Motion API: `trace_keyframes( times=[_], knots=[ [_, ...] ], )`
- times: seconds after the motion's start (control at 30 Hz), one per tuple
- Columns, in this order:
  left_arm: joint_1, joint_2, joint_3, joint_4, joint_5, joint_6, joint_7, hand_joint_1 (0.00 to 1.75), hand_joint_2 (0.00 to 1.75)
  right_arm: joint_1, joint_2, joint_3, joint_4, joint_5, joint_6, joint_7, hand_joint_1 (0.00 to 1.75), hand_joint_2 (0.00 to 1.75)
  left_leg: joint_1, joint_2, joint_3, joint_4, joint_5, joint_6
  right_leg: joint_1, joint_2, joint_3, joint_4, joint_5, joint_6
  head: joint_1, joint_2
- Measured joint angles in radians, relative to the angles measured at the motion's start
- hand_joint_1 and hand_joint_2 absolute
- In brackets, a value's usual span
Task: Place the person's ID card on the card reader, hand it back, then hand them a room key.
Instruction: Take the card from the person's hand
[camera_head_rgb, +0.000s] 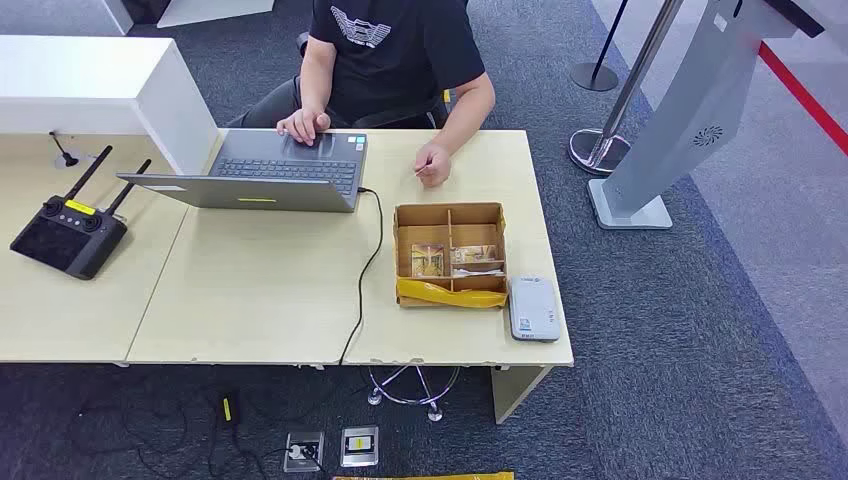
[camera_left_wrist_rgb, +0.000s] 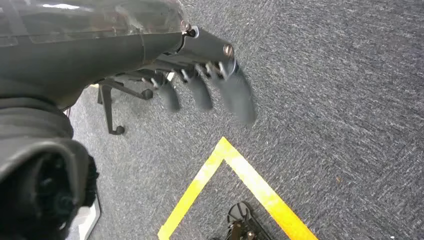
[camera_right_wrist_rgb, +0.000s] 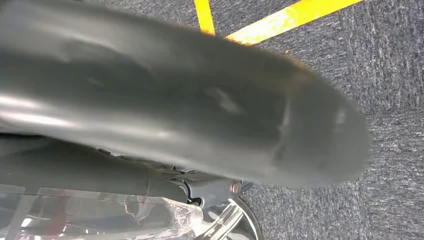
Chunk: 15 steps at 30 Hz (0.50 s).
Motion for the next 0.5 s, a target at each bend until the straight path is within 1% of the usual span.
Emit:
trace_keyframes(
  times=[0.27,0.5],
  knots=[
    [0.0,0.0,0.0,0.0,-0.005,-0.008,0.001,0.0,0.0,0.0,-0.001,0.0,0.0,0.0,-0.002,0.0,0.0,0.0,0.0,0.0,0.0,0.0,0.0,0.0,0.0,0.0,0.0,0.0,0.0,0.0,0.0,0.0],
    [0.0,0.0,0.0,0.0,-0.01,-0.01,0.001,0.0,0.0,0.0,-0.015,0.0,0.0,0.006,-0.003,0.0,0.0,0.0,0.0,0.0,0.0,0.0,0.0,0.0,0.0,0.0,0.0,0.0,0.0,0.0,0.0,0.0]
  ],
)
